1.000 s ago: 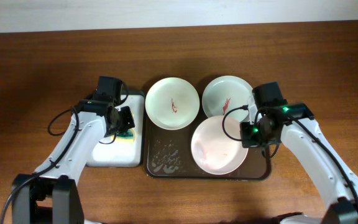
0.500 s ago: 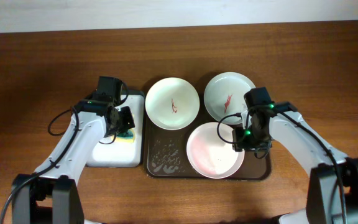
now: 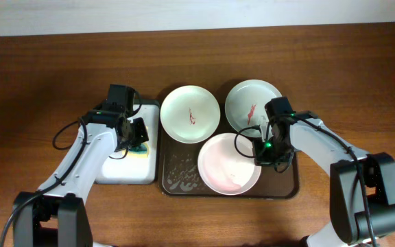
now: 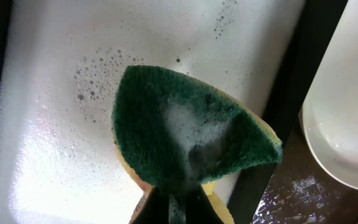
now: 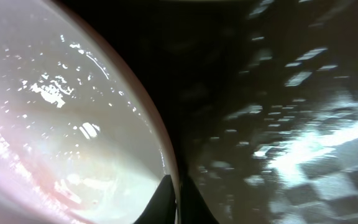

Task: Clean dirty plates on tray and stack at the side
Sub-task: 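Lift the cleaned front plate with the right gripper toward the right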

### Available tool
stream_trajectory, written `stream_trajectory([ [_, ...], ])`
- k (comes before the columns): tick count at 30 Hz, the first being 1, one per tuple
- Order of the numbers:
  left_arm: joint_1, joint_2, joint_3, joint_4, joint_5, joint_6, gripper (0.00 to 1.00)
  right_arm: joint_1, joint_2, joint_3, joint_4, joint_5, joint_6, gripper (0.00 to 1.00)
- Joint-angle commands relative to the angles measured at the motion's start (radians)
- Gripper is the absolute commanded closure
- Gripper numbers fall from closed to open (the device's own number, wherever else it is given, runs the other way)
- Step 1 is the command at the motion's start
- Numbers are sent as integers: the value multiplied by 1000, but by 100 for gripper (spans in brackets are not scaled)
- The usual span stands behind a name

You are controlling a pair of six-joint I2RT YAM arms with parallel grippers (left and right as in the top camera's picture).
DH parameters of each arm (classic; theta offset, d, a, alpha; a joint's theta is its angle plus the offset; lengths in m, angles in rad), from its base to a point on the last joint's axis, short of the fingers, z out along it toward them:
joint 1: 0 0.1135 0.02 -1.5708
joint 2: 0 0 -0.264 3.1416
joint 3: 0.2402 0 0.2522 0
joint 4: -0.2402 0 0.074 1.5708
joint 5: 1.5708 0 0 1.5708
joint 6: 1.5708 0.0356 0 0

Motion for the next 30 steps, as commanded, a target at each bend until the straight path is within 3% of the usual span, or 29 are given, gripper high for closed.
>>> stream_trajectory([
  [1,2,-26,5,-1,11,19,100,6,5,-8,-6,-76,-3,96],
  [9,2,-26,5,-2,11,19,100,4,-127,46,-31,-74,-5,96],
  [17,2,-26,5,-8,11,19,100,-27,-126,45,-98,-60,43,96],
  [26,2,-26,5,-13,11,19,100,-27,-126,45,-100,-372,3,96],
  [30,2,-26,5,-15,11,19,100,-27,-126,45,-53,-408,4,96],
])
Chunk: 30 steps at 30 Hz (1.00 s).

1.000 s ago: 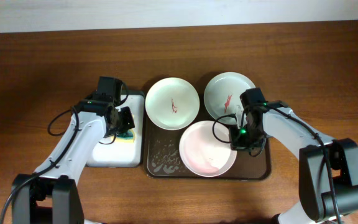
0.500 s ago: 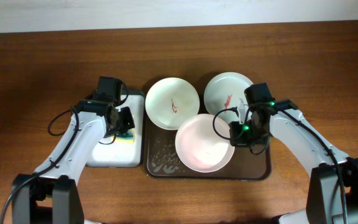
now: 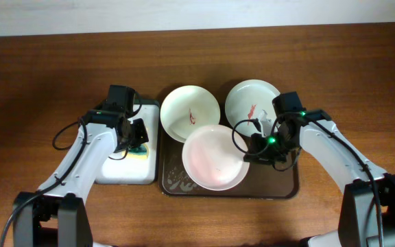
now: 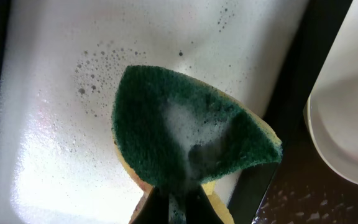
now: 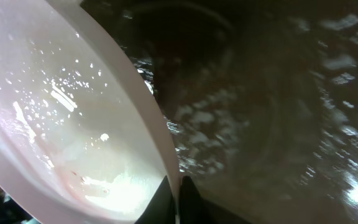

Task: Clean dirty plates on tray and stack at the side
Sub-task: 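Lift the cleaned front plate with the right gripper toward the right, then carry the plate right and set it on the table beside the tray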

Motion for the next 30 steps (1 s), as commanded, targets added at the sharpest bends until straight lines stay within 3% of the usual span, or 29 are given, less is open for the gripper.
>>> stream_trajectory([
  [1,2,-26,5,-1,11,19,100,-4,-8,14,29,-99,-20,96],
  [12,2,-26,5,-1,11,19,100,-3,-8,14,22,-73,-19,96],
  [18,2,-26,5,-1,11,14,100,-4,-9,16,26,296,8,96],
  [25,2,-26,5,-1,11,11,100,-3,-15,72,-12,327,-4,96],
  [30,2,-26,5,-1,11,11,100,-3,-32,169,-111,487,-3,96],
])
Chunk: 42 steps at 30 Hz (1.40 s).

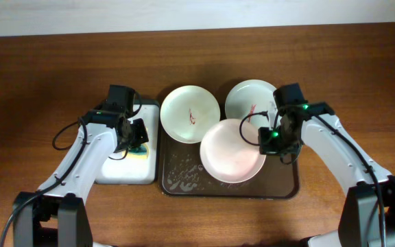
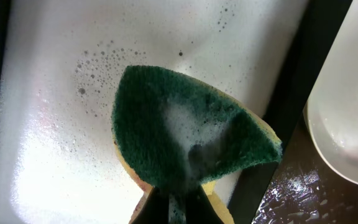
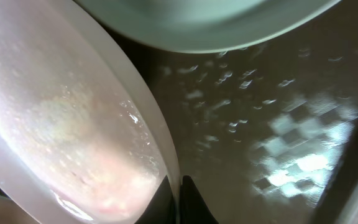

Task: Clean dirty plates on tray and stack at the side
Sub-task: 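Carry the plate right and set it on the table beside the tray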

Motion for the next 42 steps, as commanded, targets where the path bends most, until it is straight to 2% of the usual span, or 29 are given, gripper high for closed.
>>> stream_trajectory([
  [1,2,-26,5,-1,11,11,100,-3,-32,88,-55,135,-6,96],
  [12,2,-26,5,0,11,11,100,89,-84,146,-112,323,-1,96],
  [20,2,-26,5,3,11,11,100,208,-122,146,-111,671,90,96],
  [29,2,-26,5,7,6,13,100,382,-123,148,-110,1006,123,96],
  [35,2,-26,5,26,-56,167,100,550,-123,148,-67,1240,130,96],
  [42,2,-26,5,68,-96,178,100,656,-123,148,-5,1325,130,96],
])
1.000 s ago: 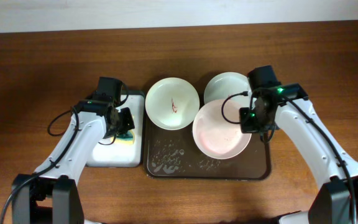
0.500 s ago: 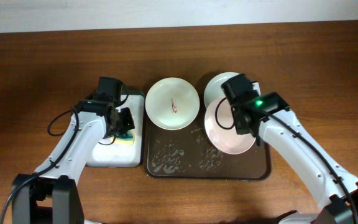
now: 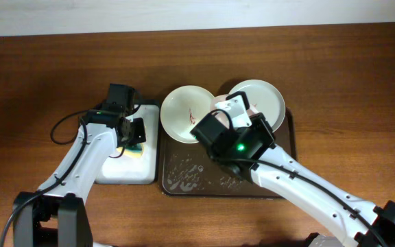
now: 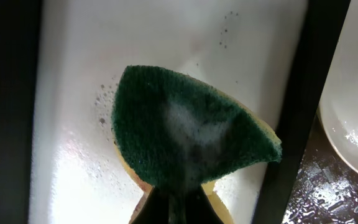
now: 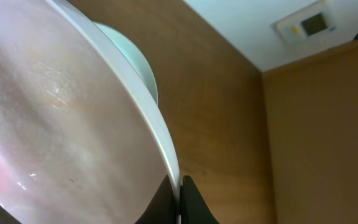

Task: Clean dirty plates on tray and stack at the side
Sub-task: 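Carry the plate right and set it on the table beside the tray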

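My right gripper (image 5: 179, 186) is shut on the rim of a wet pink plate (image 5: 61, 124), held high and tipped steeply on edge. From overhead only a sliver of the pink plate (image 3: 219, 104) shows past the raised right arm, between the two plates on the tray. A white plate (image 3: 182, 113) with a red smear and a pale green plate (image 3: 260, 98) lie at the back of the dark tray (image 3: 184, 180). My left gripper (image 4: 178, 200) is shut on a foamy green-and-yellow sponge (image 4: 185, 137) over the white basin (image 4: 104, 62).
The basin (image 3: 118, 171) sits against the tray's left side. The right arm (image 3: 238, 144) crosses over the middle of the tray and hides part of it. Water drops lie on the tray floor. Bare wooden table surrounds everything.
The right arm has swung up and over the tray's middle; the pink plate, then nearly flat above the tray's right half, is now tipped on edge and higher. The left gripper has shifted slightly over the basin.
The pink plate first sat at the tray's front right with my right gripper shut on its rim. It was then further left, then higher and to the right, and now stands on edge high above the tray. All along the left gripper held the sponge over the basin.
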### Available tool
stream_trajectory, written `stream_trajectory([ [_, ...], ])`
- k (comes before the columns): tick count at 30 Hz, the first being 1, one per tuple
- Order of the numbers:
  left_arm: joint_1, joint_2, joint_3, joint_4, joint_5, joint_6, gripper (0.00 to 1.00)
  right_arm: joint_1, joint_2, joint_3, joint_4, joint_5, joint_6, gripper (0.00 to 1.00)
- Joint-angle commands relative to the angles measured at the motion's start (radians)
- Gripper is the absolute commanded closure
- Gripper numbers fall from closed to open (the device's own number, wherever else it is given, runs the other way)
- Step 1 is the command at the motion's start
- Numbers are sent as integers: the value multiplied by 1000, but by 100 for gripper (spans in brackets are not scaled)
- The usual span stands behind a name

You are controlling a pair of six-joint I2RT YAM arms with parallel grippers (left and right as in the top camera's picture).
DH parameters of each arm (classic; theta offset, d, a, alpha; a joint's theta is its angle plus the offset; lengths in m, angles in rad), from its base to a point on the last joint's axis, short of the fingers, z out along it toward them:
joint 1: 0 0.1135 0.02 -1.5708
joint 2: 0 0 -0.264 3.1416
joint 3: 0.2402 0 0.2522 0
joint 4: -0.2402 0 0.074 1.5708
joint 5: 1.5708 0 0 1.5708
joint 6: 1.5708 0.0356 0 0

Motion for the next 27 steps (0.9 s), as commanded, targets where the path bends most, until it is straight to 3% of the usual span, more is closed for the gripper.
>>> stream_trajectory([
  [1,2,-26,5,26,-27,31,100,21,-26,24,12,100,19,96],
  [15,2,-26,5,25,-27,31,100,17,-26,24,29,97,51,96],
  [18,2,-26,5,25,-27,31,100,-15,-25,24,38,-14,71,96],
  [24,2,-26,5,24,-27,30,100,-218,-26,24,58,-298,144,96],
  [27,2,-26,5,24,-26,30,100,-397,-26,24,70,-485,149,96],
])
